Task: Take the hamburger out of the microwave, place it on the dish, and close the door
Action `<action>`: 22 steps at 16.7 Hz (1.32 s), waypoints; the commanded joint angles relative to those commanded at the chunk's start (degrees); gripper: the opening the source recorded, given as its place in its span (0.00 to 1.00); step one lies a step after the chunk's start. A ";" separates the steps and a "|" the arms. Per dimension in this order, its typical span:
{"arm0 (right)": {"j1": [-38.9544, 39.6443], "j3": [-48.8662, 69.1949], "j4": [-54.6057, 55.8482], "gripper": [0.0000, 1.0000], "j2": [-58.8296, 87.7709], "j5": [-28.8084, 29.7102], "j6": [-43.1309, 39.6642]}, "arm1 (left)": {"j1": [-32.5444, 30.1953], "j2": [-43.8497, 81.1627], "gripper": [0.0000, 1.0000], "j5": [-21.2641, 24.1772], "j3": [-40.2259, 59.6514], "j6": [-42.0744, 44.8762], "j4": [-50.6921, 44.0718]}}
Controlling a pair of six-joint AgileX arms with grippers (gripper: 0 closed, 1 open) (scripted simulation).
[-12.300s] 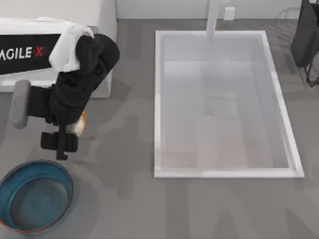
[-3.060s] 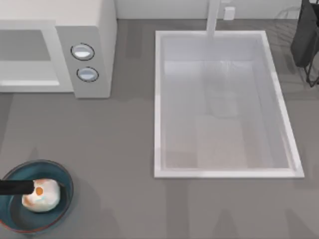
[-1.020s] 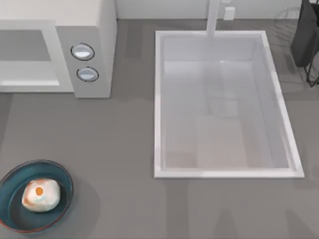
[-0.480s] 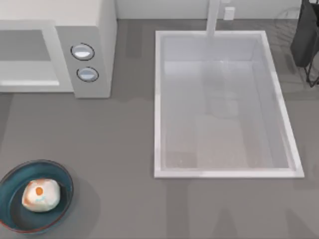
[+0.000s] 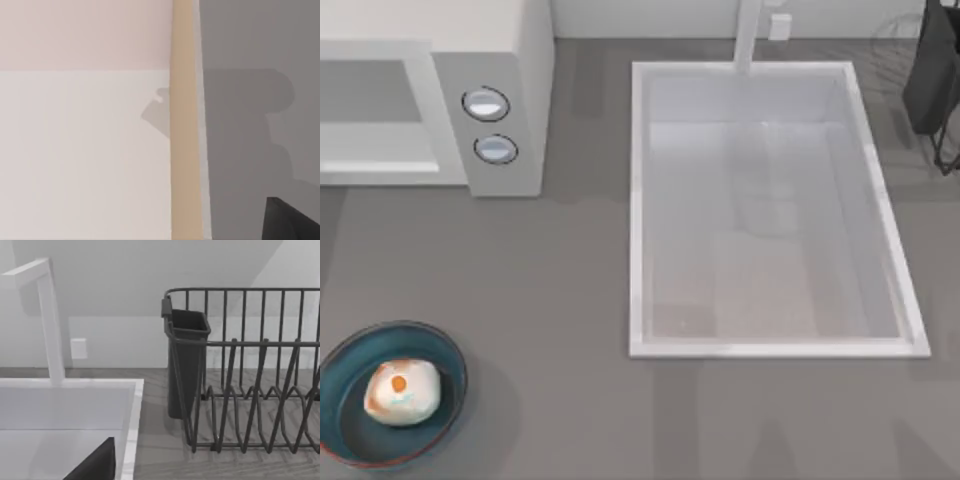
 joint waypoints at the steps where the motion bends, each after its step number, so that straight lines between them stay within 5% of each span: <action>1: 0.00 0.00 0.00 1.00 0.00 0.00 0.00 | -0.80 -1.33 0.00 -0.41 -1.33 -0.87 0.76; 8: 0.00 0.00 0.00 1.00 0.00 0.00 0.00 | -8.94 -15.65 0.00 -4.49 -18.97 -9.76 8.64; 15: 0.00 0.00 0.00 1.00 0.00 0.00 0.00 | -10.61 -17.75 0.00 -5.52 -21.29 -11.73 9.76; 22: 0.00 0.00 0.00 1.00 0.00 0.00 0.00 | -26.62 -32.88 0.00 -14.64 -33.64 -26.26 14.04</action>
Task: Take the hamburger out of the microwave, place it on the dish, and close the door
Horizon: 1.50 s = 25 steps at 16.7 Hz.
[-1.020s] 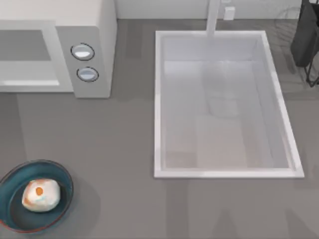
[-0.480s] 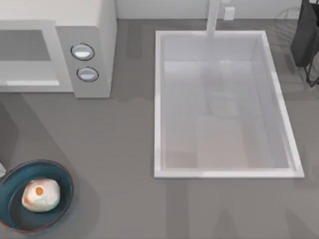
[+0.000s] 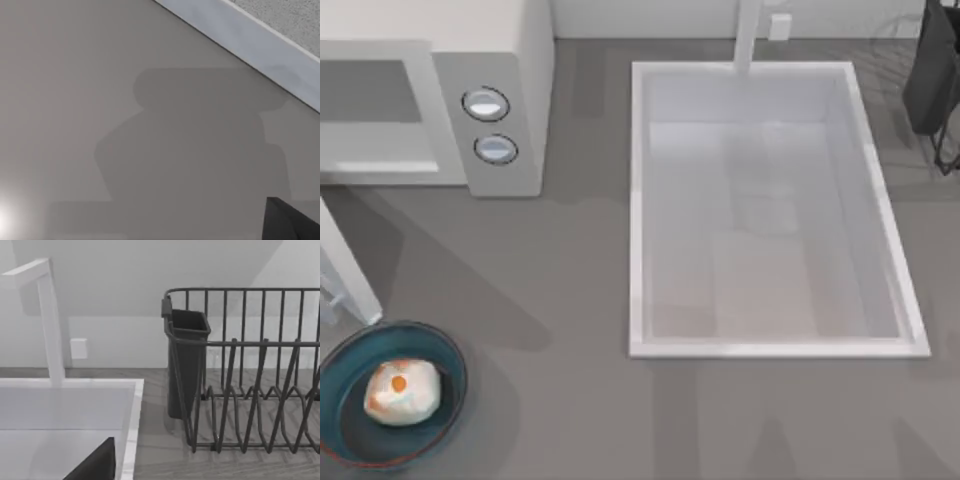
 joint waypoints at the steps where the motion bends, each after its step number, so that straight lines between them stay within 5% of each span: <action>1: 0.00 0.00 0.00 1.00 0.00 0.00 0.00 | -1.23 -1.21 0.00 -0.92 -1.18 -1.21 0.43; 9: 0.00 0.00 0.00 1.00 0.00 0.00 0.00 | -3.87 -2.31 0.00 -2.97 -2.18 -3.78 0.63; 18: 0.00 0.00 0.00 1.00 0.00 0.00 0.00 | -29.81 -10.36 0.00 -19.95 -6.97 -22.48 1.31; 25: 0.00 0.00 0.00 1.00 0.00 0.00 0.00 | -32.26 -11.26 0.00 -22.10 -7.36 -24.97 1.47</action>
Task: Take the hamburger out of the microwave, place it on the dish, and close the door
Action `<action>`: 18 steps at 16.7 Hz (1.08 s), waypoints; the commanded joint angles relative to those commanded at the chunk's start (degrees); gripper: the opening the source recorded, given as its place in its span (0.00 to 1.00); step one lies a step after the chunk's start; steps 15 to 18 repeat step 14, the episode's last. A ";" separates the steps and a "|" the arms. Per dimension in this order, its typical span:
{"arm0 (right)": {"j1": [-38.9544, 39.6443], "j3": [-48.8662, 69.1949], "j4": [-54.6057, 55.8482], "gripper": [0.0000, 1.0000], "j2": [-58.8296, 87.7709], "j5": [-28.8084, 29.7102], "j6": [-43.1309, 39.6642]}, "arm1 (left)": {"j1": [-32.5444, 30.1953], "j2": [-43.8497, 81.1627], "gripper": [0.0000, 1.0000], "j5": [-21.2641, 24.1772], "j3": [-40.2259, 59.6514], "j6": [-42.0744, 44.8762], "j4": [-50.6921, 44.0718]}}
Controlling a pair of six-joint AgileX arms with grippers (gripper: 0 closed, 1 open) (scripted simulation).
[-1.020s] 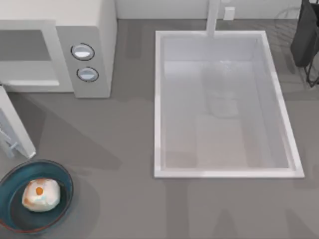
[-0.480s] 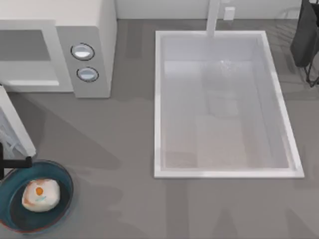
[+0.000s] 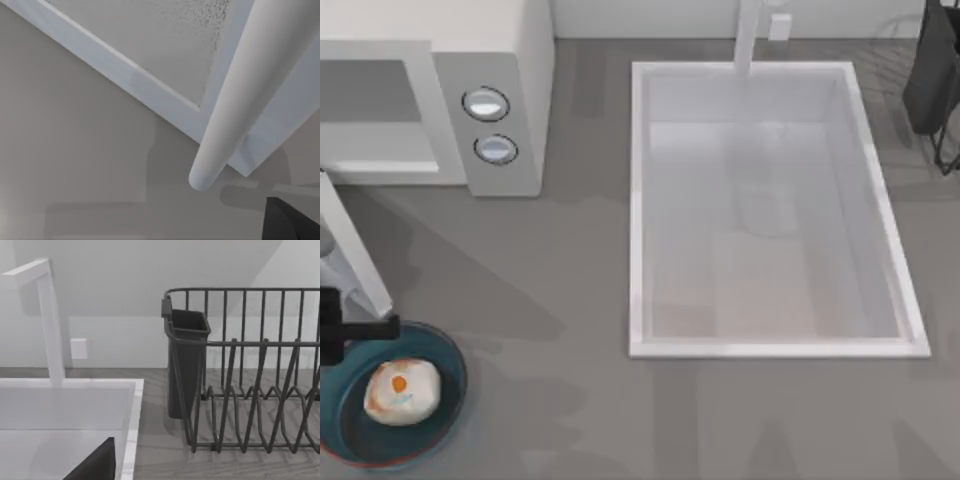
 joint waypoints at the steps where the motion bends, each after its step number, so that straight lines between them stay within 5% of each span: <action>1: 0.00 0.00 0.00 1.00 0.00 0.00 0.00 | -0.02 0.75 0.00 0.00 0.56 0.00 0.37; 11: 0.00 0.00 0.00 1.00 0.00 0.00 0.00 | -0.59 27.33 0.00 -0.20 15.67 -0.05 11.08; 18: 0.00 0.00 0.00 1.00 0.00 0.00 0.00 | -0.65 29.23 0.00 -0.23 17.06 -0.06 12.13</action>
